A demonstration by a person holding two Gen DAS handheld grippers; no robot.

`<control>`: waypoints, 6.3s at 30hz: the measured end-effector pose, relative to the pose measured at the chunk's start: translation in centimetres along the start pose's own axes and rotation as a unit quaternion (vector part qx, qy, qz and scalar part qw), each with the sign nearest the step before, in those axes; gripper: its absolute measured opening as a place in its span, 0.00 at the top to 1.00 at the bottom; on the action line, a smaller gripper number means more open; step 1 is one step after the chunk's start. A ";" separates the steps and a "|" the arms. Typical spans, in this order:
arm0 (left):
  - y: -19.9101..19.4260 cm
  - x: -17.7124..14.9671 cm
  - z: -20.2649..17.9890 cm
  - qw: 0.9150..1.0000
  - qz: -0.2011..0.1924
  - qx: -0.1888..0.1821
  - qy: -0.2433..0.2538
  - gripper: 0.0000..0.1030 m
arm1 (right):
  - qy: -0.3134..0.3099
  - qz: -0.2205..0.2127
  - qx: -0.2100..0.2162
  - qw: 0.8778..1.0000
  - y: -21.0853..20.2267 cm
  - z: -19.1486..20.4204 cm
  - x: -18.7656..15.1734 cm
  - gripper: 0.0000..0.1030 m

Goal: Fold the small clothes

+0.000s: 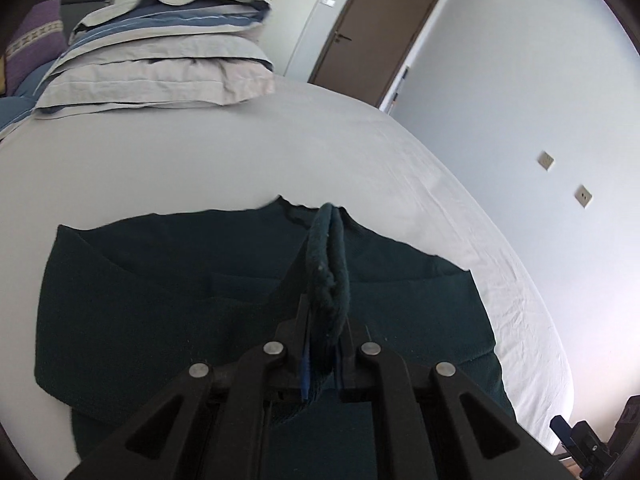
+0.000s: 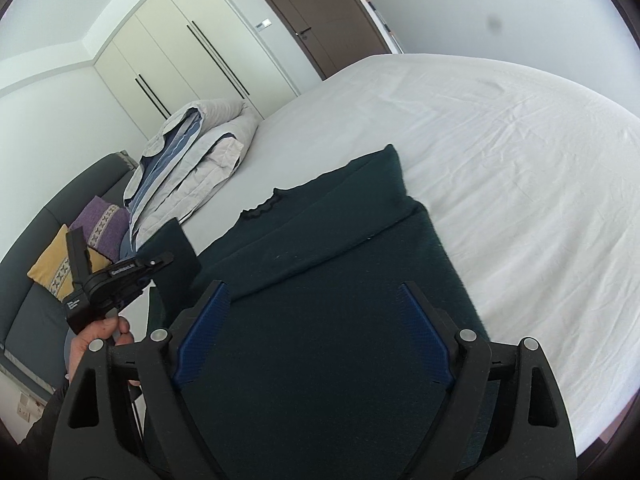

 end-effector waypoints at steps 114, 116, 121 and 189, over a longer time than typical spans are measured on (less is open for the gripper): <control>-0.2 -6.5 18.1 0.989 0.095 0.105 0.040 0.80 | -0.119 0.202 -0.085 0.968 24.2 4.5 1.2 0.94; -0.3 -6.6 18.3 0.990 0.094 0.100 0.033 0.80 | -0.114 0.197 -0.084 0.970 23.9 4.3 1.2 0.94; -0.3 -6.6 18.2 0.990 0.093 0.100 0.033 0.81 | -0.110 0.189 -0.090 0.972 24.5 4.0 1.7 0.95; -20.2 -29.5 10.3 0.958 0.143 -0.139 -0.204 0.93 | -0.046 0.200 -0.044 0.978 -9.6 -9.4 -6.5 0.39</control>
Point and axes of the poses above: each gripper's, at about its wrist camera, not at the fingertips, and y roughly the way its jaws point, z to its left, x to its top, the point moved 6 cm from there along y, roughly the way its jaws point, and after that the axes turned 8 degrees about y, right-handed, at the moved point
